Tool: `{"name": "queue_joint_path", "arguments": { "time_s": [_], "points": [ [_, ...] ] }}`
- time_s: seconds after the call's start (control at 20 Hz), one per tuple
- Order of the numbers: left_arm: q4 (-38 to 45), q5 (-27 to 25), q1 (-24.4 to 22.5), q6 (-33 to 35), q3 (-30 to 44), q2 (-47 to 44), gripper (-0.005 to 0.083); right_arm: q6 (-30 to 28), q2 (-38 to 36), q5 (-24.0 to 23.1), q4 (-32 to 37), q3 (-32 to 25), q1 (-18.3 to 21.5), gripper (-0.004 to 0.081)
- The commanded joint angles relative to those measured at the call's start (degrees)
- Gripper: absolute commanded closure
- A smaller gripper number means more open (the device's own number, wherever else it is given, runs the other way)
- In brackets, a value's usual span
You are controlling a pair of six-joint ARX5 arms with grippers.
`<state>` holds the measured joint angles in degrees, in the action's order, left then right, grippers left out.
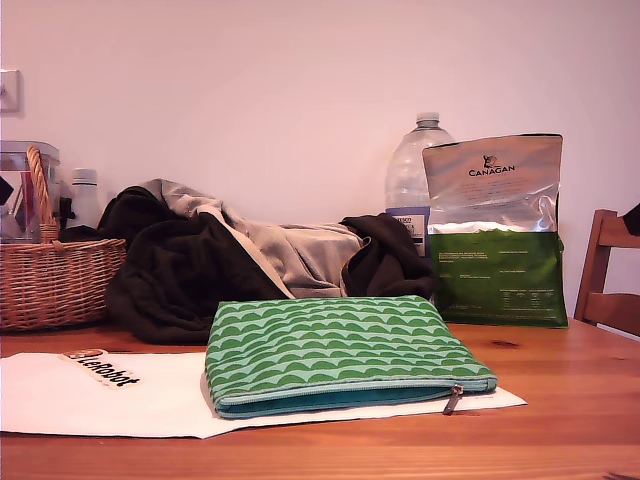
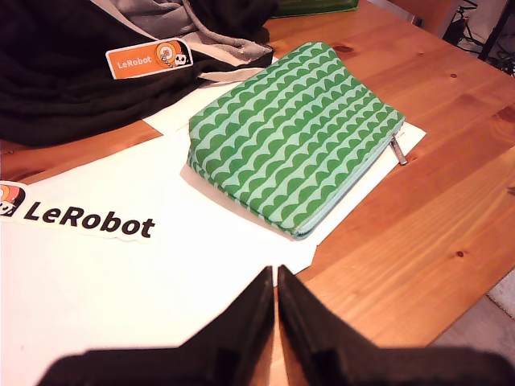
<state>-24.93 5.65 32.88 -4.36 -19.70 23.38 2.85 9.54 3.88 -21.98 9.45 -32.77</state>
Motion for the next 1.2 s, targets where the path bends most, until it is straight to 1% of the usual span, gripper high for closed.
{"name": "queue_joint_path", "arguments": {
  "time_s": [0.0,0.3,0.4,0.45,0.5,0.6,0.7,0.8,0.85,0.95,1.05,1.15],
  "points": [
    [9.86,1.42,0.13,0.72,0.77,0.22,0.0794,0.33,0.2,-7.28,-1.51,-0.22,-0.17,0.078],
    [9.97,1.38,0.13,1.11,0.77,0.22,0.0794,0.33,0.2,-7.21,-1.18,-0.22,-0.22,0.078],
    [10.56,1.46,0.26,3.72,0.74,0.24,0.0794,0.37,0.2,-6.23,-0.07,-0.22,-0.26,0.078],
    [10.86,1.46,0.57,7.1,0.74,0.37,0.0794,0.35,0.2,-4.74,1.4,-0.22,-0.26,0.078],
    [11.13,1.55,0.76,12.11,0.7,1.16,0.0794,0.35,0.28,-3.54,3.08,-0.22,-0.33,0.0781],
    [11.04,2.25,1.31,21.42,0.46,2.54,0.0794,0.33,0.42,-2.91,6.49,-0.22,-0.61,0.0781],
    [10.05,2.69,2.05,33.46,0.46,4.44,0.0783,0.26,0.42,-2.93,8.28,-0.22,-0.59,0.078],
    [9.88,4.33,2.8,50.16,0.46,7.52,0.0783,0.17,0.44,-2.95,8.04,-0.22,-0.59,0.078],
    [10.01,4.76,2.97,54.62,0.46,9.64,0.0783,0.17,0.44,-2.91,7.96,-0.22,-0.59,0.078],
    [10.27,5.07,3.19,58.8,0.46,14.16,0.0782,0.15,0.81,-2.91,8.0,-0.22,-0.59,0.078],
    [12.46,6.12,3.19,63.08,0.46,19.3,0.0782,0.15,1.57,-2.91,7.98,-0.22,-0.59,0.078],
    [16.33,5.97,2.97,62.18,0.46,24.11,0.0782,0.15,2.14,-2.91,7.96,-0.22,-0.59,0.078]
  ]
}}
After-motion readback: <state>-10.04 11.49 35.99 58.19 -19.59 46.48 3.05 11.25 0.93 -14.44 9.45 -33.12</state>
